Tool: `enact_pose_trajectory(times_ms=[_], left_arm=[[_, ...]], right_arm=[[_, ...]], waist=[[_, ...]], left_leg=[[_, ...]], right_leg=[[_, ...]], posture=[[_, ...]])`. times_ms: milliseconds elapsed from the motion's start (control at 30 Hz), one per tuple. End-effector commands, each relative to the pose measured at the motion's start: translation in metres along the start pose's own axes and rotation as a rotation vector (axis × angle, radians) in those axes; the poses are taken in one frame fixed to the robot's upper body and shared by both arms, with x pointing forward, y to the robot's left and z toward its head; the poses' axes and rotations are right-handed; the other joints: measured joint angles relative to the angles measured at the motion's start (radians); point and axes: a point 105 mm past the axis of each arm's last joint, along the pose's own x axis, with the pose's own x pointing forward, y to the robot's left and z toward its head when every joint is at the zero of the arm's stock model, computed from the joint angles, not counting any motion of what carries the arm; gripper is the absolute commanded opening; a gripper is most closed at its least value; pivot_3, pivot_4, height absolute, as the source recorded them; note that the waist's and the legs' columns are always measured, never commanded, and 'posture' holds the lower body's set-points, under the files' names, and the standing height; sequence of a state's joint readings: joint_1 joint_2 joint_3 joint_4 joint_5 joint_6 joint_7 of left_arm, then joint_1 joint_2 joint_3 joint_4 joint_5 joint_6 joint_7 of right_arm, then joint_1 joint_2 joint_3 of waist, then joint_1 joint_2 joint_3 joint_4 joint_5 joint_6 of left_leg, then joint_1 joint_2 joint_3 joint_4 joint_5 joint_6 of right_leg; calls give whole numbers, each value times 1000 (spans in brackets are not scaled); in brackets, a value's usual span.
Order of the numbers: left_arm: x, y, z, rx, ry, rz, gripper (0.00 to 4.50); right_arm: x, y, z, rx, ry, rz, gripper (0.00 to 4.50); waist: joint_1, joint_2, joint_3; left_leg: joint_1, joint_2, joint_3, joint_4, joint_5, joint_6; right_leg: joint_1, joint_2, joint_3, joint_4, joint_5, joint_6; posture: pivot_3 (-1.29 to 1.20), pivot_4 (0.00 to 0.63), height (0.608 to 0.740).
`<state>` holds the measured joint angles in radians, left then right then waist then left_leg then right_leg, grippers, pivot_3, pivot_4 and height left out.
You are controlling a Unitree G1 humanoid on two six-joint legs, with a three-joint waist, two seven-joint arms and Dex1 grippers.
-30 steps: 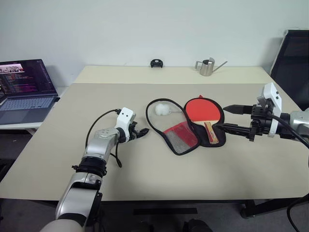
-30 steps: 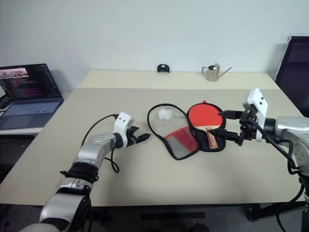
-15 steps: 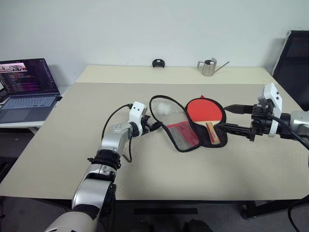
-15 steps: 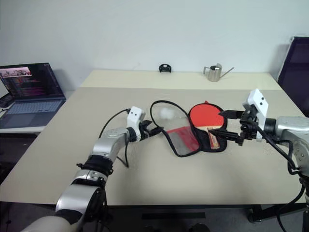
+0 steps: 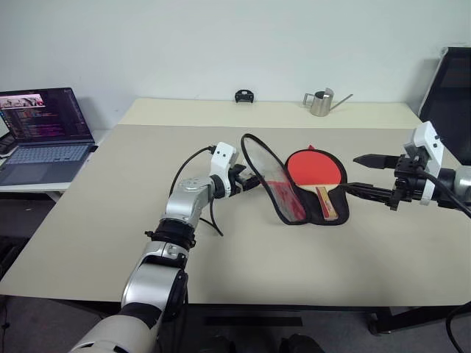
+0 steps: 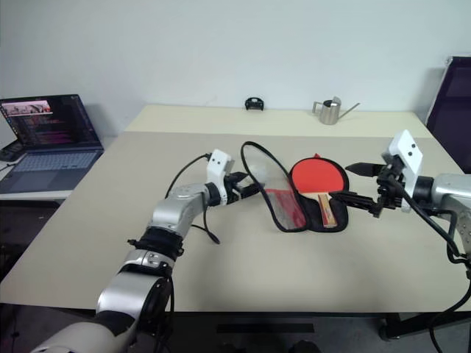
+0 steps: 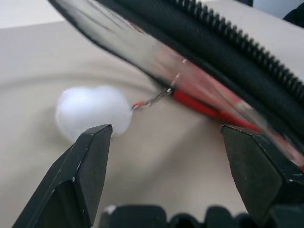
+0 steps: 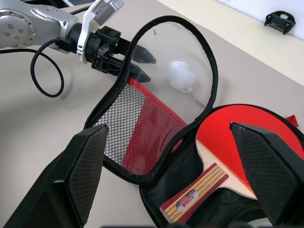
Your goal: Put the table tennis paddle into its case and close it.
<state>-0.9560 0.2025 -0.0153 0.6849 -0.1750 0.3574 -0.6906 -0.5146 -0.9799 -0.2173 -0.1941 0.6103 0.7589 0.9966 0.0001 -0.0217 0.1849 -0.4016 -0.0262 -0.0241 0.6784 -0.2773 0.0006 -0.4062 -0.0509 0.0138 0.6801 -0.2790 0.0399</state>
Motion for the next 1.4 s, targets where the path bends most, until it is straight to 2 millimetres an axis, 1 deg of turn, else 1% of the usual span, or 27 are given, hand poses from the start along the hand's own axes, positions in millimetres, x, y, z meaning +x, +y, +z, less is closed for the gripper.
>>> enact_pose_trajectory(times_ms=[33,267,433,567,733,867,900,1033,1100,1167,1233,1333,1400], left_arm=[[10,-13,21,47,-49,-50,3999],[31,-36,28,53,-60,-123,3999],[51,-59,32,80,-54,-180,3999],[64,-71,35,97,-54,-182,3999],[73,-82,46,99,-92,-173,3999],[72,-80,51,104,-112,-181,3999],[69,-76,52,104,-119,-181,3999],[46,-49,49,150,-145,-190,3999],[34,-42,49,168,-163,-214,3999],[16,-41,50,166,-189,-285,3999],[0,-42,50,173,-206,-329,3999],[-32,-45,49,193,-207,-379,3999],[-43,-49,50,194,-201,-391,3999]], right_arm=[[-15,-4,15,-60,-26,-56,4481],[-26,-4,16,-55,-22,-102,4481],[-36,-1,15,-46,-16,-139,4481],[-39,0,14,-37,-16,-158,4481],[-38,-2,13,-29,-24,-178,4481],[-36,-3,10,-24,-21,-188,4481],[-36,-5,8,-12,-15,-201,4481],[-27,-17,-11,60,0,-254,4481],[-21,-19,-19,95,6,-258,4481],[-13,-27,-30,125,33,-296,4481],[-5,-30,-35,152,41,-295,4481],[13,-40,-48,213,64,-320,4481],[18,-46,-54,219,84,-333,4481]], waist=[[0,0,0],[0,0,0],[3,0,0],[2,-1,0],[0,-1,0],[0,-1,0],[0,-1,0],[-7,-1,0],[-9,0,0],[-10,0,0],[-9,0,0],[-8,0,0],[-8,0,0]], left_leg=[[0,0,0,0,0,0],[0,0,0,0,0,0],[0,0,0,0,0,0],[0,-1,1,0,0,0],[0,-1,1,0,0,0],[0,-1,1,0,0,0],[0,-1,1,0,0,0],[1,0,2,0,0,0],[2,1,2,0,0,0],[2,1,2,0,0,-1],[1,1,2,0,1,-2],[0,1,1,1,1,-2],[0,1,1,1,1,-2]], right_leg=[[0,0,0,0,0,0],[0,0,0,0,0,0],[0,0,0,0,0,0],[0,0,0,0,0,0],[0,0,0,0,0,0],[0,0,0,0,0,0],[0,0,0,0,0,0],[0,1,0,1,0,0],[0,1,1,1,0,0],[0,1,1,1,0,0],[0,1,2,1,0,0],[0,1,2,1,0,0],[0,1,2,1,0,0]], posture=[[0,150,740],[0,150,740],[0,150,740],[0,150,740],[0,150,740],[0,150,740],[0,150,740],[0,150,740],[0,150,740],[0,150,740],[0,150,740],[0,150,740],[0,150,740]])
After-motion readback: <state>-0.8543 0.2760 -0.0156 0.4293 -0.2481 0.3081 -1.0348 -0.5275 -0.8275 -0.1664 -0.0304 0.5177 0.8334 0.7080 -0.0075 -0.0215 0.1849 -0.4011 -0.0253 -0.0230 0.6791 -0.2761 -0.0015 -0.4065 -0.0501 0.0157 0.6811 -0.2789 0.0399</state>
